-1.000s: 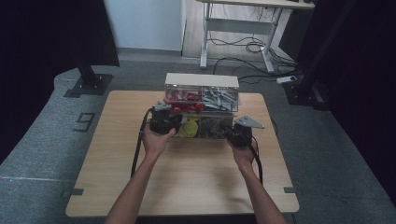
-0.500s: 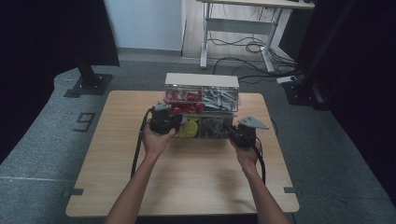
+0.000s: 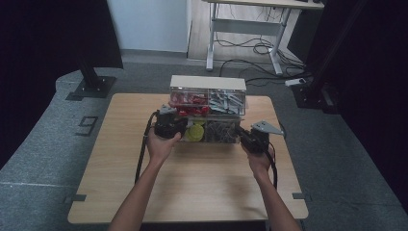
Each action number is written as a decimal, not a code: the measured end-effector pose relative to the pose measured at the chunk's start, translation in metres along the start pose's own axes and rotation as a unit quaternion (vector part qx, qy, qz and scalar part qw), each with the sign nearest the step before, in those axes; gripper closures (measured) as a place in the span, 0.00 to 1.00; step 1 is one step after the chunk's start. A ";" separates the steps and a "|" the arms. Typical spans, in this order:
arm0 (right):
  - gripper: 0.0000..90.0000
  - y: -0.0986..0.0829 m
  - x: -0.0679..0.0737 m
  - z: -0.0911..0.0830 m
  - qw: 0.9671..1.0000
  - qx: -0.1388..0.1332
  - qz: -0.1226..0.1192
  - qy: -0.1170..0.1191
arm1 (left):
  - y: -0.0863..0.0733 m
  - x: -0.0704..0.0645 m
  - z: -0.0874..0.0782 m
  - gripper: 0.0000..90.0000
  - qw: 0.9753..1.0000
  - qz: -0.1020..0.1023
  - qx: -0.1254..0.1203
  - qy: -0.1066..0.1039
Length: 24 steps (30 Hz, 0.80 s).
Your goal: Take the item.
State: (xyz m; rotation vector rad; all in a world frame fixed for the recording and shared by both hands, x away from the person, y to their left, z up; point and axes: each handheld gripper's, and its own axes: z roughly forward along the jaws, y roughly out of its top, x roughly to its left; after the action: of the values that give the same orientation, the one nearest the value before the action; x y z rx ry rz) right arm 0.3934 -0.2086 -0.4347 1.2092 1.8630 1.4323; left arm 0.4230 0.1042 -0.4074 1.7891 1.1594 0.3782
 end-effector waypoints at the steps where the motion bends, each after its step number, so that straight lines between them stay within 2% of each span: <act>1: 1.00 0.000 -0.001 -0.001 1.000 0.000 0.000 0.000 | 0.000 0.000 0.000 0.99 1.000 0.000 0.000 0.000; 24: 1.00 -0.001 -0.015 -0.015 1.000 -0.008 0.007 -0.014 | 0.000 0.000 0.000 0.99 1.000 0.000 0.000 0.000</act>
State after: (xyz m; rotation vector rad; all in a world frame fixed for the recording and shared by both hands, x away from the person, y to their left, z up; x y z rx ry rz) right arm 0.3885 -0.2293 -0.4326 1.2317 1.8250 1.4273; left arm 0.4230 0.1043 -0.4076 1.7889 1.1602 0.3779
